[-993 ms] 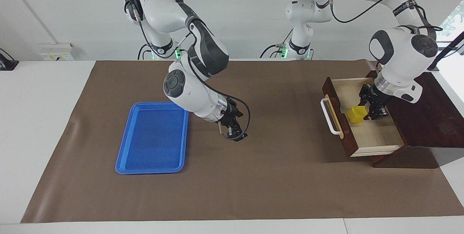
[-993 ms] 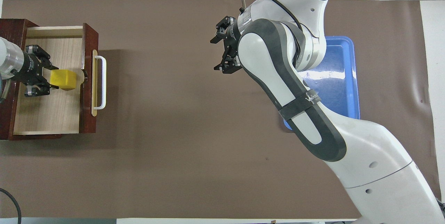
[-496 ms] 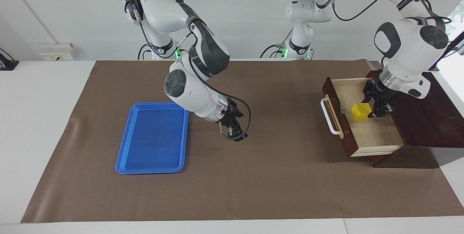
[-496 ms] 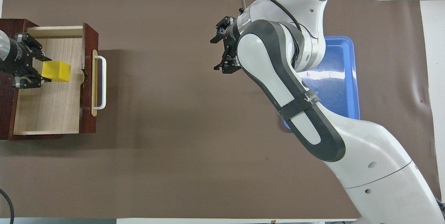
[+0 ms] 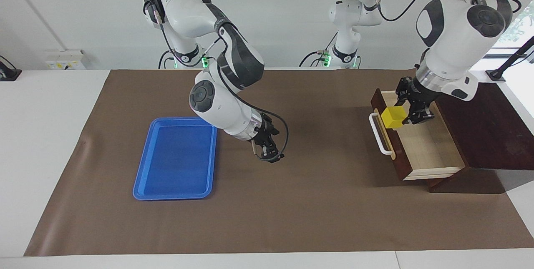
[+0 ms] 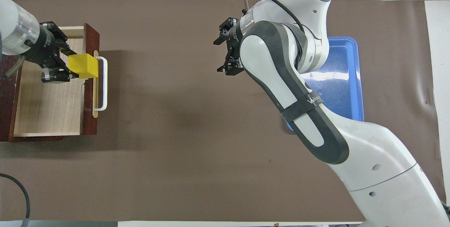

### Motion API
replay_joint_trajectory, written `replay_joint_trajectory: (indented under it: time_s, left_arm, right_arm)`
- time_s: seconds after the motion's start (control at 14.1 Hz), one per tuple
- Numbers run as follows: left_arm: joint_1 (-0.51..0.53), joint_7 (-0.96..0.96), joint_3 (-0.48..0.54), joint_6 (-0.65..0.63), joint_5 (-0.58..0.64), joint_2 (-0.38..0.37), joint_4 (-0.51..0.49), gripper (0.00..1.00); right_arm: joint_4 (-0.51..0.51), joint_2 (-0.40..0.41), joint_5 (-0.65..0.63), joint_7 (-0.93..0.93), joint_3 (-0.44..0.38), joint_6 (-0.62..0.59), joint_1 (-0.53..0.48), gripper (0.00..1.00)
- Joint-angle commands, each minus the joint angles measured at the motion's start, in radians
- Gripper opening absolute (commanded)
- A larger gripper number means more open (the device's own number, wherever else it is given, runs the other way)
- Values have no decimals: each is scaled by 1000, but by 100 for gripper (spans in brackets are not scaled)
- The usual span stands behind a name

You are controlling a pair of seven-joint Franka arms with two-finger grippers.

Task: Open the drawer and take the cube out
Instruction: 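Lift the yellow cube out toward the right gripper with the left gripper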

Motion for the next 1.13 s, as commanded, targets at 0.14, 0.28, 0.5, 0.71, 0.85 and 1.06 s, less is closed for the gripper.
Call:
replay_joint_trajectory:
  time_s: [0.14,0.28,0.5,0.71,0.85,1.06]
  left_arm:
    - [-9,-220,-100,6,-7,21,39,0]
    - [-12,-300,-135,54,-6,1,-13,0]
    - [-19,-397,-202,154,-6,-21,-94,0]
    - [-19,-471,-267,210,-4,-19,-140,0]
    - [-31,-532,-293,244,-1,-16,-159,0]
    - [-32,-552,-338,247,39,-9,-167,0]
  right_arm:
    - [-45,-32,-12,0,-7,19,5,87]
    - [-47,-32,-12,0,-7,20,6,87]
    - [-48,-34,-12,0,-7,22,8,87]
    - [-48,-34,-12,2,-7,20,6,87]
    - [-48,-34,-12,0,-5,19,6,87]
    - [-63,-38,-15,-6,-7,13,8,88]
